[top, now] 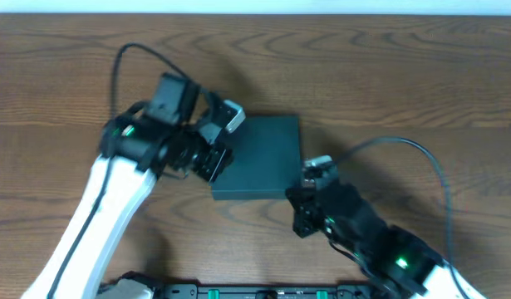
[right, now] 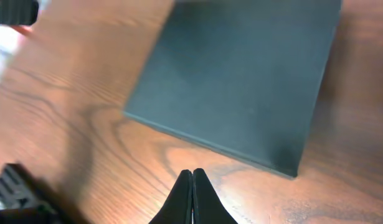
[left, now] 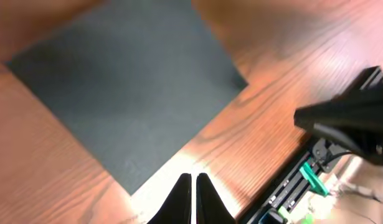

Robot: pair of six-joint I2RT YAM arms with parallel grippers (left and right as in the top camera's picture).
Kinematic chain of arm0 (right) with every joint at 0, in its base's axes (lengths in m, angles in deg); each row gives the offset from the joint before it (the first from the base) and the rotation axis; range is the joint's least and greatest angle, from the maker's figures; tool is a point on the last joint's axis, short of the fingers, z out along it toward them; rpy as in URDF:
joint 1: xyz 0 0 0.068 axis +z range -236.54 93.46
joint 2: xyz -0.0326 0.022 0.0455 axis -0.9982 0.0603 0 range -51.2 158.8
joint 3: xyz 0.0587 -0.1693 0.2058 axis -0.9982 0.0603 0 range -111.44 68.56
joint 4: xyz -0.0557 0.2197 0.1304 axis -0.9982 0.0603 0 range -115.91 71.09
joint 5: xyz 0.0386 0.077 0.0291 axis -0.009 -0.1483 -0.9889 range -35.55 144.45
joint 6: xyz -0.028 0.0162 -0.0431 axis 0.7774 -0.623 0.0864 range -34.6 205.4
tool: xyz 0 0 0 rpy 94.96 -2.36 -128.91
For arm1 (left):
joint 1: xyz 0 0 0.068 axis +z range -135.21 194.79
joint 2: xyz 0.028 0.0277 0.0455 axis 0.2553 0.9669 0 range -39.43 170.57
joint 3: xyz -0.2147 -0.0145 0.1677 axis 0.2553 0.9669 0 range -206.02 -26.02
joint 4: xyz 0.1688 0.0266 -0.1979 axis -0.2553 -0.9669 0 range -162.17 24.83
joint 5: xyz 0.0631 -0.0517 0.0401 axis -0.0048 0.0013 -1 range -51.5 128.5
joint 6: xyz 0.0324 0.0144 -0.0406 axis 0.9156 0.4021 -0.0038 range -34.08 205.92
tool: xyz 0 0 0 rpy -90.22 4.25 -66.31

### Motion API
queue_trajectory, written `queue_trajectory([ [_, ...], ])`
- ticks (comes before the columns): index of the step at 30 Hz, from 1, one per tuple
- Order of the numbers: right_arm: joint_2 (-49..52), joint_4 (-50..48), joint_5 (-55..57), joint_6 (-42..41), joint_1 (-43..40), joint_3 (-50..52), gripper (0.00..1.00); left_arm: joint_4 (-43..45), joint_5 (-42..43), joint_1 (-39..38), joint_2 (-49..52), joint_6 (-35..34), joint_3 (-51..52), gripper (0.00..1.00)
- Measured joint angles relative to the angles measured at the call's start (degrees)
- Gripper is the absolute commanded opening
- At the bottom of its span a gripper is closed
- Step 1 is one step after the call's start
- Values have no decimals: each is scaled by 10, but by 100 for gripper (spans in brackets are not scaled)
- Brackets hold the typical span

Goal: Pack container

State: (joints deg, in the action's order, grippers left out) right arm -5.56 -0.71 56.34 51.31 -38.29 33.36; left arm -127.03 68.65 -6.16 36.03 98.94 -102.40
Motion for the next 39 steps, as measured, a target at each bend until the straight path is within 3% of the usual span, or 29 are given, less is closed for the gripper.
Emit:
queue_trajectory([
  [11, -194, 145, 0, -2, 0, -11, 2, -101, -45, 0, -242, -12, 5, 6],
  [23, -247, 280, -2, -55, 0, -14, 2, -85, -44, 0, -419, -71, 228, 6],
  [24, -247, 279, -2, -56, 0, -14, 13, -80, -40, 0, -425, -76, 241, 6],
  [25, -247, 279, -3, -57, 0, -14, 50, -71, -36, 0, -430, -83, 250, 17],
  [26, -247, 280, -2, -61, 0, -14, 91, -66, -35, 0, -431, -85, 254, 45],
  [27, -247, 280, -4, -62, 0, -14, 99, -59, -33, 0, -431, -94, 254, 90],
  [28, -247, 282, -4, -63, 0, -14, 99, -54, -32, 0, -431, -98, 254, 95],
  [39, -247, 299, -24, -63, 0, -14, 99, -51, -31, 0, -431, -115, 254, 95],
])
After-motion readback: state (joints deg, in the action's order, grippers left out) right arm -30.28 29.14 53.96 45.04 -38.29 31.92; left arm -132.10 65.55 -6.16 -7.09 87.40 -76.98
